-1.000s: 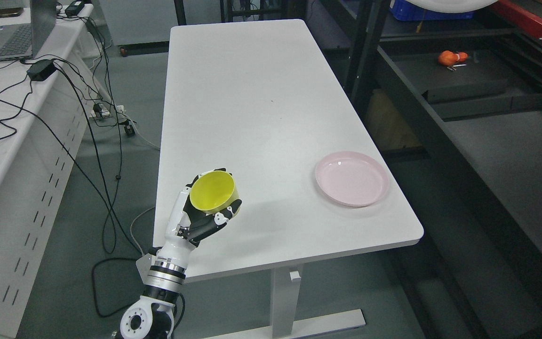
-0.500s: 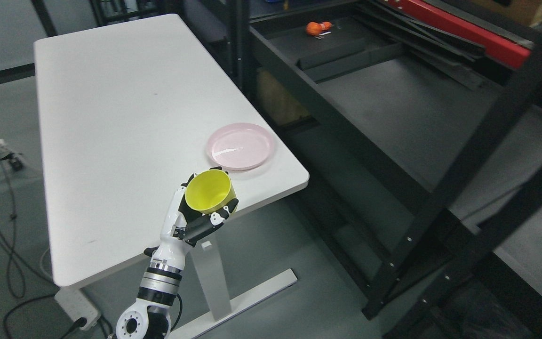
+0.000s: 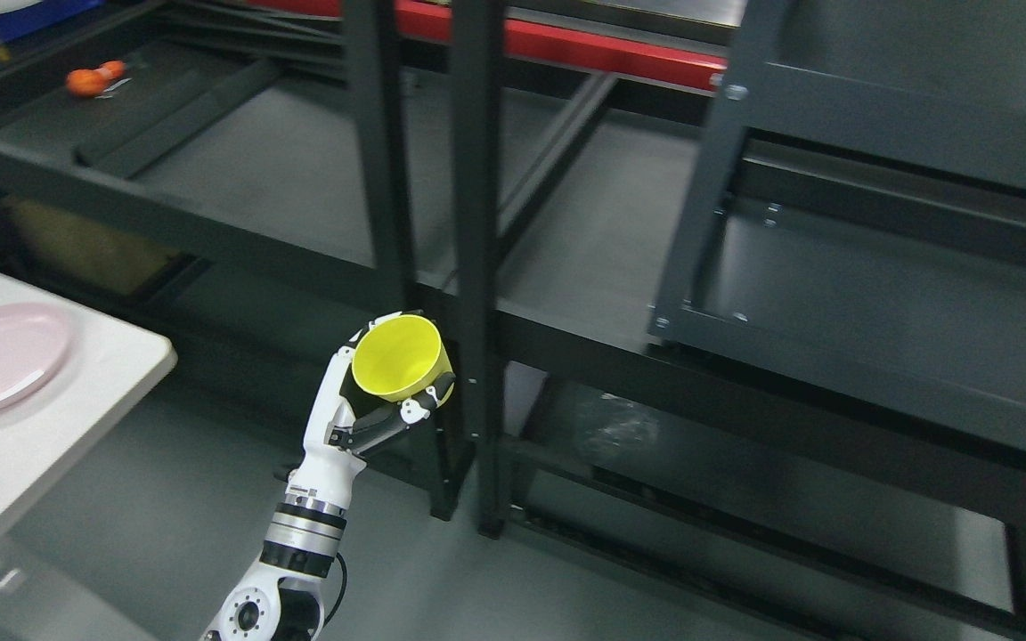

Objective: Place yellow IKEA cup on middle right shelf
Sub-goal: 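Hold the cup in the left hand while turning toward the shelves, then raise the cup with the left hand up toward the upper shelf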

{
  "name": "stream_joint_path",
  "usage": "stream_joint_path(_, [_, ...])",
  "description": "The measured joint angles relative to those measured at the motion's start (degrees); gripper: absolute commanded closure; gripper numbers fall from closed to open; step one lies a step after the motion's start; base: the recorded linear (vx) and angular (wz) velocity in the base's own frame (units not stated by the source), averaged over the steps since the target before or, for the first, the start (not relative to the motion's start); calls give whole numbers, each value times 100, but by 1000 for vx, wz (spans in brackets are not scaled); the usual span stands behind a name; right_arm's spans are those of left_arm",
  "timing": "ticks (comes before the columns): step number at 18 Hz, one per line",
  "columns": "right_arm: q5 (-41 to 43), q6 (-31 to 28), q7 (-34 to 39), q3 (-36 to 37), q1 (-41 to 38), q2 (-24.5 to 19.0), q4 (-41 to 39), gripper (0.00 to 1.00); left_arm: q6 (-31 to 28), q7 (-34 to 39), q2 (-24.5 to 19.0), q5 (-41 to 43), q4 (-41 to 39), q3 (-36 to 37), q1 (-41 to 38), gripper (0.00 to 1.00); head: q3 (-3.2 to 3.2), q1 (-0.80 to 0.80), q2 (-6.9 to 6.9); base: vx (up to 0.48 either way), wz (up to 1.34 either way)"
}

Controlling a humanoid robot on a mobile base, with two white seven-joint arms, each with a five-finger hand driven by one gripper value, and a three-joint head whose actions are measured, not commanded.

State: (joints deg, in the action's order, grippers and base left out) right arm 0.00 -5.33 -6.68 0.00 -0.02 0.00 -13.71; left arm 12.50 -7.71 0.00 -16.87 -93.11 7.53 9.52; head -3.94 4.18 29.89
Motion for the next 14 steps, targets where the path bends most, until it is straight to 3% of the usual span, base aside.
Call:
stream_joint_path(6, [0,0,3,0,-2,0,0,1,-2,-2,0,0,-117,92,-2,100,0,0,-2,-131,-945])
stream_joint_path(14, [0,0,23,0,5,0,-1,1,-3,-3,0,0,-258,256,56,100,0,0,-3,32,-286])
